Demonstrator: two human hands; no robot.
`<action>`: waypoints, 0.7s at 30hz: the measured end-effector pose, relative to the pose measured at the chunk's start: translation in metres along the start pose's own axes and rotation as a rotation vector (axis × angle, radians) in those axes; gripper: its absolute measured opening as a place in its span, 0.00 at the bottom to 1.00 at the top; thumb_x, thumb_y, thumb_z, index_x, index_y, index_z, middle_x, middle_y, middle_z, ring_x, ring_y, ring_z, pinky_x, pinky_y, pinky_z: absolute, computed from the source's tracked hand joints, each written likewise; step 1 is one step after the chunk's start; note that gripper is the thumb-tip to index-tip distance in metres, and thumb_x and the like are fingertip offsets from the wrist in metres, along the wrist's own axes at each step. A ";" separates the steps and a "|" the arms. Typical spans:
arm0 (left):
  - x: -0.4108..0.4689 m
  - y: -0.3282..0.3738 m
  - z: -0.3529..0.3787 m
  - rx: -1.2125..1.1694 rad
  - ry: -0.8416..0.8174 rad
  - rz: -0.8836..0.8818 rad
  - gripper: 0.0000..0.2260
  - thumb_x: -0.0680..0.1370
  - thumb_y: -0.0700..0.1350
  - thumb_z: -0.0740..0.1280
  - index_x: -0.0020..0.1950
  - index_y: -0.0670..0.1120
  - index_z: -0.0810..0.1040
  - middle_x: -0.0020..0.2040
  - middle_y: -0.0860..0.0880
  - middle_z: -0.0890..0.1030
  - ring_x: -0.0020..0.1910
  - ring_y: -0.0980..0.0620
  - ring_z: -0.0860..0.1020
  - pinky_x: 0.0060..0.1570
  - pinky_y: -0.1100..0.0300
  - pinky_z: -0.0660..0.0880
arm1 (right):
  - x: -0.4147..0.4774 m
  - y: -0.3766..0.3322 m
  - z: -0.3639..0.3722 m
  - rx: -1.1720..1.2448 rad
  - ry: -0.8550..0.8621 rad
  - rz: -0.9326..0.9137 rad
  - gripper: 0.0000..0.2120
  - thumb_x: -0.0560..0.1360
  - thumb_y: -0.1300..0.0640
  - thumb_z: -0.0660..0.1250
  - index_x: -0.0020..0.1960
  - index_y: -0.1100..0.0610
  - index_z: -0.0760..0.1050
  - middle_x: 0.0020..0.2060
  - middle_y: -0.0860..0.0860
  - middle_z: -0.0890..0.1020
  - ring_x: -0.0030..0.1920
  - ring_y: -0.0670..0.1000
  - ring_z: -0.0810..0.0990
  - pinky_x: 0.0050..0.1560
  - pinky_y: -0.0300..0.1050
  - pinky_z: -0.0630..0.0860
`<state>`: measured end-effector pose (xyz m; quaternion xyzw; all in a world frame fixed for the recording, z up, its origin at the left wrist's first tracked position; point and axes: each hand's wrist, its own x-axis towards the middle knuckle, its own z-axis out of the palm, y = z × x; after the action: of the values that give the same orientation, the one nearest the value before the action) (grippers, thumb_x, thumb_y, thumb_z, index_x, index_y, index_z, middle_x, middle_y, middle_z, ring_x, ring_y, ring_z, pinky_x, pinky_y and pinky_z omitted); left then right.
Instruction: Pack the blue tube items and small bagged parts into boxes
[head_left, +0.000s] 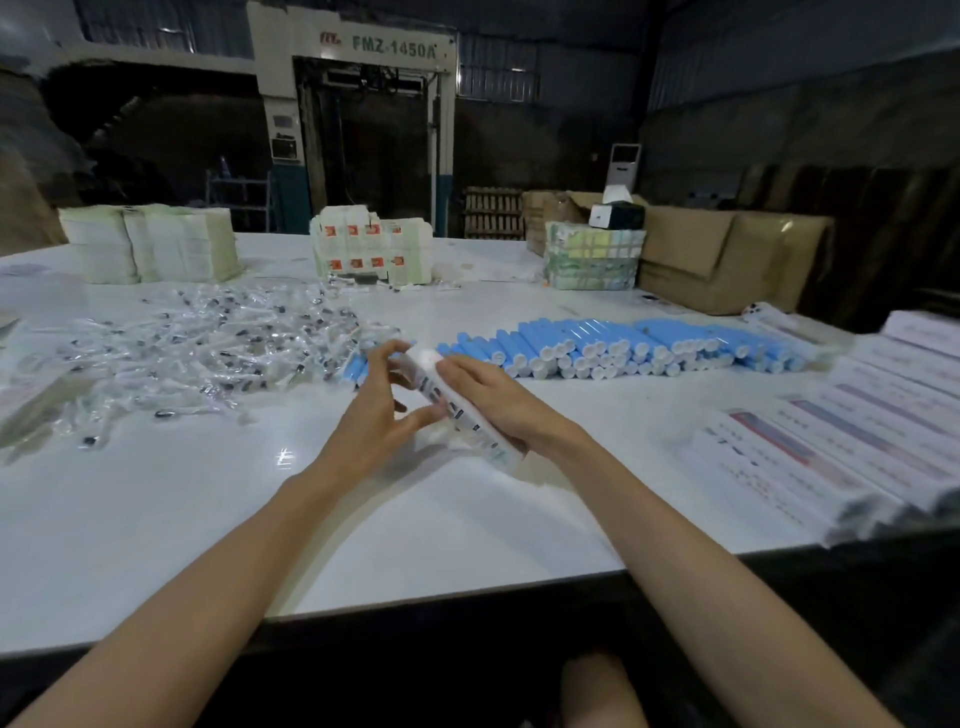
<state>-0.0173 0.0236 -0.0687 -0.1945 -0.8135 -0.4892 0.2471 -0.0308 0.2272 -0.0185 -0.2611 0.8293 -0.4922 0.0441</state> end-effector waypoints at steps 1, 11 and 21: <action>-0.002 -0.002 0.004 0.047 -0.052 -0.013 0.35 0.78 0.50 0.79 0.70 0.69 0.57 0.64 0.61 0.73 0.61 0.62 0.77 0.55 0.63 0.79 | -0.006 0.002 -0.006 -0.100 0.049 -0.002 0.23 0.83 0.32 0.57 0.70 0.42 0.76 0.59 0.40 0.81 0.56 0.43 0.81 0.57 0.44 0.74; -0.007 -0.007 0.002 0.277 -0.270 0.155 0.14 0.84 0.46 0.71 0.68 0.59 0.76 0.61 0.60 0.79 0.63 0.60 0.76 0.57 0.53 0.80 | -0.111 0.019 -0.142 -0.977 0.519 0.243 0.23 0.86 0.37 0.53 0.71 0.52 0.71 0.61 0.54 0.79 0.61 0.59 0.79 0.54 0.55 0.77; -0.011 -0.002 -0.001 0.322 -0.303 0.175 0.10 0.83 0.38 0.70 0.62 0.51 0.84 0.59 0.53 0.82 0.60 0.53 0.78 0.56 0.50 0.80 | -0.183 0.055 -0.188 -1.446 0.519 0.543 0.25 0.86 0.40 0.54 0.75 0.55 0.70 0.76 0.60 0.70 0.75 0.61 0.69 0.69 0.59 0.72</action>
<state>-0.0097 0.0212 -0.0762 -0.2936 -0.8888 -0.2953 0.1915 0.0431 0.4840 -0.0022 0.1077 0.9602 0.1477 -0.2111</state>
